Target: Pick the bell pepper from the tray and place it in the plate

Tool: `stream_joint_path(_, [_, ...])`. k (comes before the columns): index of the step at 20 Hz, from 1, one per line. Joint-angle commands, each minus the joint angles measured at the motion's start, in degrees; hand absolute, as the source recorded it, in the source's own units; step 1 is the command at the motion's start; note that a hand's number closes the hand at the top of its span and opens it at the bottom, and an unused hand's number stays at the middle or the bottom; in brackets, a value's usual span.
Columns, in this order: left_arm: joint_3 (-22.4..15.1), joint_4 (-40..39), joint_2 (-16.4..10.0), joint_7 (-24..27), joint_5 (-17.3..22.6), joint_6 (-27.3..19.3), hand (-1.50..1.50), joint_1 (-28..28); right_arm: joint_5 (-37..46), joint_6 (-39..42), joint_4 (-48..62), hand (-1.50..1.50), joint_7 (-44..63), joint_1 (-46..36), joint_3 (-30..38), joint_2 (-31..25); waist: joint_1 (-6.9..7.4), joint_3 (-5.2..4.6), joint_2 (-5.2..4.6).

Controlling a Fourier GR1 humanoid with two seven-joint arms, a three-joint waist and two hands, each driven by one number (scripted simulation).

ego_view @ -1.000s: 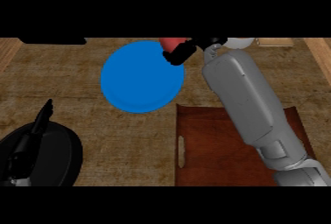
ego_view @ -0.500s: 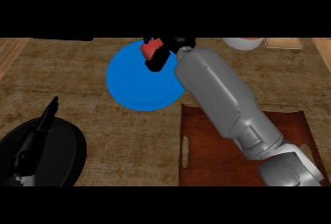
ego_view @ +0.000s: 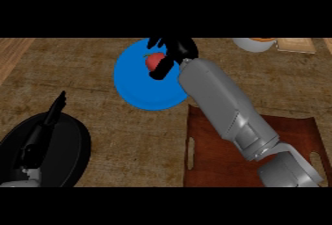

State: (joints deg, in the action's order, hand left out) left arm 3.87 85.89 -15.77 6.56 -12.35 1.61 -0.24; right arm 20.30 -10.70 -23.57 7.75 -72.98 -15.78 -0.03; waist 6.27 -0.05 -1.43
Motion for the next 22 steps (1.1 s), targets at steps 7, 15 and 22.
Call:
stream_joint_path(7, [0.22, -1.24, -0.54, 1.33, 0.04, 1.12, 0.0, -0.41, -11.02, -10.81, 0.3, -1.5, -3.45, 1.46, -1.59, 0.03, 1.16, 0.0, -0.24])
stream_joint_path(15, [0.88, -3.09, 1.35, 1.56, -2.0, -2.68, 0.0, 1.17, -17.41, -19.55, 2.97, -1.5, -8.1, -1.55, 9.16, 0.03, -2.79, 0.03, 0.18])
stream_joint_path(22, [0.93, 2.36, 1.07, -2.18, -1.33, -1.77, 0.0, 2.18, -25.6, -9.61, 1.99, -1.5, -22.88, 5.77, 18.81, -6.7, -3.71, 0.14, 0.41])
